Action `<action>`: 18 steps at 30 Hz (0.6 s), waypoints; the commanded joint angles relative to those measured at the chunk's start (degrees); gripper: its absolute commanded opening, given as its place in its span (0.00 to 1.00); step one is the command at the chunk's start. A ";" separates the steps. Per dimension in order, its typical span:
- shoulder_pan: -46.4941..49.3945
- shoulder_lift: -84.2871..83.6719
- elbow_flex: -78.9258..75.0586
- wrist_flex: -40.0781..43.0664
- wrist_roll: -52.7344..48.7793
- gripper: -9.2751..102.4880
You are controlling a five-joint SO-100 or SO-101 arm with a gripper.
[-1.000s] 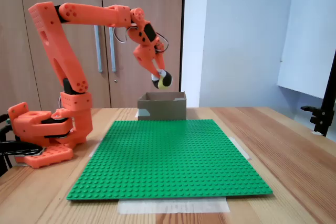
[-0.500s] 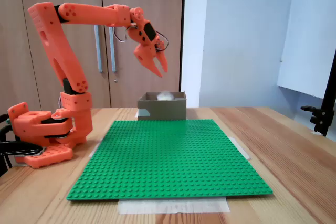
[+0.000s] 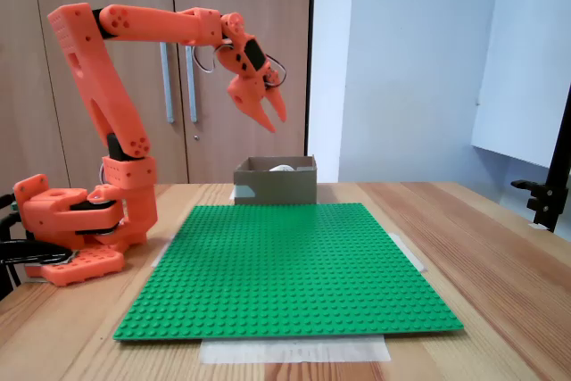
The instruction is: Pick the ball and put it in the box.
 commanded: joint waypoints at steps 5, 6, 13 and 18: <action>1.49 1.85 -0.26 1.32 -1.05 0.22; 1.76 2.02 -0.26 1.49 -1.23 0.21; 4.39 4.39 -0.18 1.76 -2.29 0.20; 7.56 7.21 1.49 0.97 -3.08 0.19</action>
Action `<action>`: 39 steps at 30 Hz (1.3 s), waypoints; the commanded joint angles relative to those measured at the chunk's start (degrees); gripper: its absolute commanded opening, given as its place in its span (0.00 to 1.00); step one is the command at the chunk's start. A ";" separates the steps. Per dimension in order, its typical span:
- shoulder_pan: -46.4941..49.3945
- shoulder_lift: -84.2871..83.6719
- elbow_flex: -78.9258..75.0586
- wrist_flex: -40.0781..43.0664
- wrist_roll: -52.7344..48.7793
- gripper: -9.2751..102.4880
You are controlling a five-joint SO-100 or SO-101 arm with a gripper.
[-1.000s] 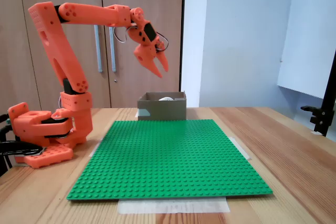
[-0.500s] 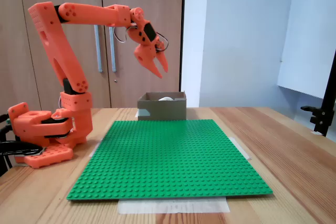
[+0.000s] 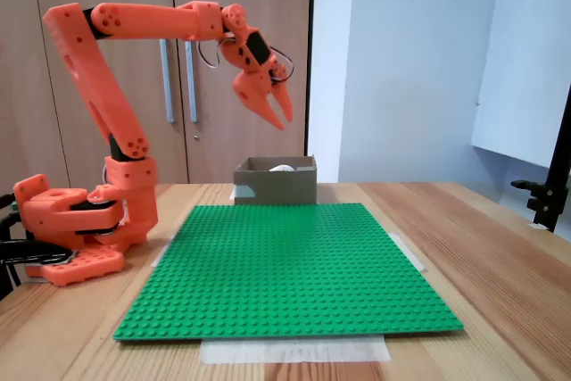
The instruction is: Pick the ball and put it in the box.
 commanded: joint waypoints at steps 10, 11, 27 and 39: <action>10.37 11.43 6.94 -1.32 -3.60 0.16; 11.25 12.22 7.47 -1.49 -3.78 0.16; 21.97 23.99 17.67 -4.57 -0.26 0.08; 32.43 38.32 33.57 -11.87 -3.96 0.08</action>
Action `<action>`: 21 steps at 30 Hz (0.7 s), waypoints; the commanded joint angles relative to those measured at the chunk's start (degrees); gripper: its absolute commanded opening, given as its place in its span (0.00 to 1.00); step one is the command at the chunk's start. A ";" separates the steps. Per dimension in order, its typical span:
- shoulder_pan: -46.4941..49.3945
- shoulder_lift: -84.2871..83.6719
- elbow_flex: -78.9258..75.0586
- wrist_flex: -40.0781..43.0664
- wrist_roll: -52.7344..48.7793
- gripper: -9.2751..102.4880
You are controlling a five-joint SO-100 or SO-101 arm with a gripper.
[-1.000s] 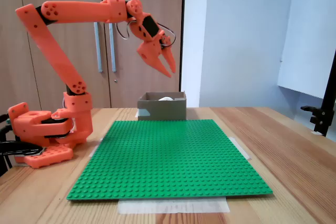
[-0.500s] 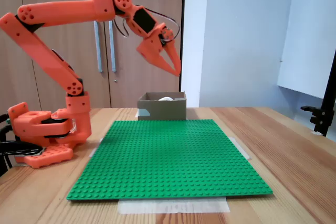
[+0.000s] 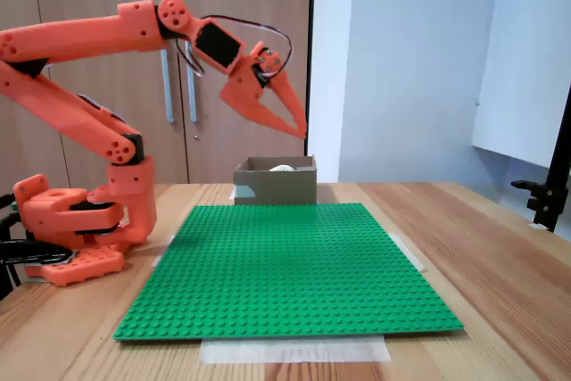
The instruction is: Pick the ball and put it in the box.
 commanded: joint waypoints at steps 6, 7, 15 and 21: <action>5.27 9.93 7.56 -2.02 -1.32 0.08; 5.62 10.81 8.53 -1.85 -1.32 0.08; 9.23 18.19 16.61 -0.62 -0.88 0.08; 10.11 21.53 20.74 1.76 0.35 0.08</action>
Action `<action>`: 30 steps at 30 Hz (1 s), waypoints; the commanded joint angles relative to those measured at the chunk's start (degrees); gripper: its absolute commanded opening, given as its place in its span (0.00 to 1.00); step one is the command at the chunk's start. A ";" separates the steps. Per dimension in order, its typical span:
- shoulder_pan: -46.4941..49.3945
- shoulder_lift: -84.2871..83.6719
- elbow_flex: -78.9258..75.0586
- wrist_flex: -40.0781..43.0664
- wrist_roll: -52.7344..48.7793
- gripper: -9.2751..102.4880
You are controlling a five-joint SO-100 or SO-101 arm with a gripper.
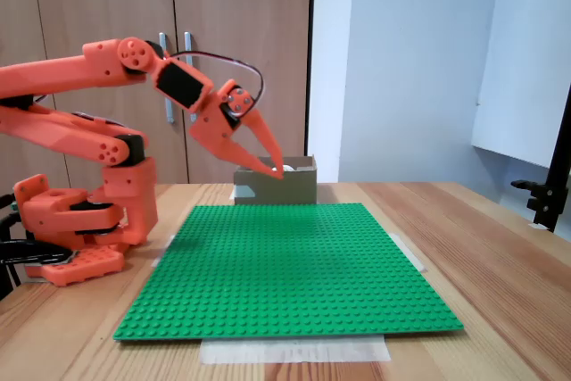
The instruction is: Pick the ball and put it in the box.
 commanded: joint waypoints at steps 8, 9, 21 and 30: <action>0.35 8.09 6.42 3.16 2.11 0.08; 0.35 8.79 7.21 3.16 2.20 0.08; 0.44 11.87 15.03 -1.85 1.05 0.08; 0.44 12.04 16.88 -2.20 2.55 0.08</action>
